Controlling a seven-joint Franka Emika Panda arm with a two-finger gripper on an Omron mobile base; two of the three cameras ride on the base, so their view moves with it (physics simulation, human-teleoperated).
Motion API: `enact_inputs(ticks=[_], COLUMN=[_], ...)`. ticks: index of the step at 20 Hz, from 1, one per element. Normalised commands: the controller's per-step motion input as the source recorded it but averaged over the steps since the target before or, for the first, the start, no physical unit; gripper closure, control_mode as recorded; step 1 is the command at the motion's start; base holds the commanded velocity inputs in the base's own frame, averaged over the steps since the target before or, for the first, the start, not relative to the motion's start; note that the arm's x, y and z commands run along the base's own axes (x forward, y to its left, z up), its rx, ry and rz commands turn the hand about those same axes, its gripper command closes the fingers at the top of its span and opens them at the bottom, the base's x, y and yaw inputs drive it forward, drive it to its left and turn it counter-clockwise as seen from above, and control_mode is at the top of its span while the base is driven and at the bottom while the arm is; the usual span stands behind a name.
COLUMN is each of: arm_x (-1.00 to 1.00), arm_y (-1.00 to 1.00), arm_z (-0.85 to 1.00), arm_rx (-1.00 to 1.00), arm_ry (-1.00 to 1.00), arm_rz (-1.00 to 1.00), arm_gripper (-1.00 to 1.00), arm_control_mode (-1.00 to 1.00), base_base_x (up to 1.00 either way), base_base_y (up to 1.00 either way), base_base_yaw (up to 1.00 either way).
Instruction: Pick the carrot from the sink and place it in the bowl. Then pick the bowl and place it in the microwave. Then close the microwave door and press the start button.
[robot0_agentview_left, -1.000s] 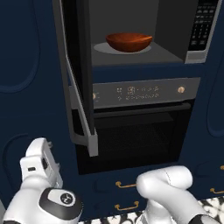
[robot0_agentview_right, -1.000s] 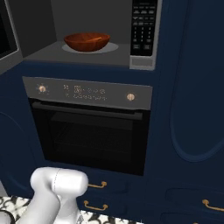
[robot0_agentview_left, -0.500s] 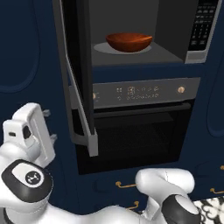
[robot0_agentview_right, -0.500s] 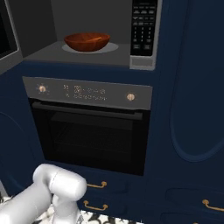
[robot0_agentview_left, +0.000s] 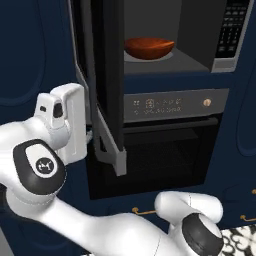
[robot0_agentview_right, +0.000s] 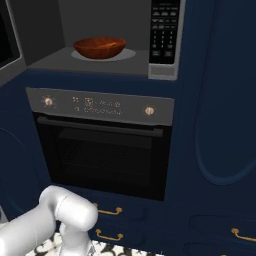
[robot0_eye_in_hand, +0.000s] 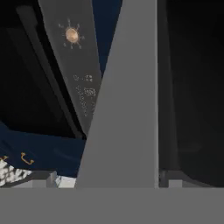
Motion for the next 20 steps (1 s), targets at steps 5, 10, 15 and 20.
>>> enact_inputs(ticks=[5,10,15,20], arm_x=[0.09,0.16,0.52,0.99], arm_y=[-1.00,-1.00,-1.00,-1.00], arm_z=[0.31,0.26,0.07,0.00], arm_rx=[0.13,0.14,0.13,0.08], arm_ry=[0.13,0.23,0.35,0.34], arm_rz=[-0.19,-0.18,-0.16,-0.07], arm_gripper=[-1.00,-1.00,-1.00,-1.00], arm_control_mode=[-1.00,-1.00,-1.00,-1.00], base_base_x=[0.00,0.00,0.00,0.00], base_base_y=[0.00,0.00,0.00,0.00], base_base_yaw=[0.00,0.00,0.00,0.00])
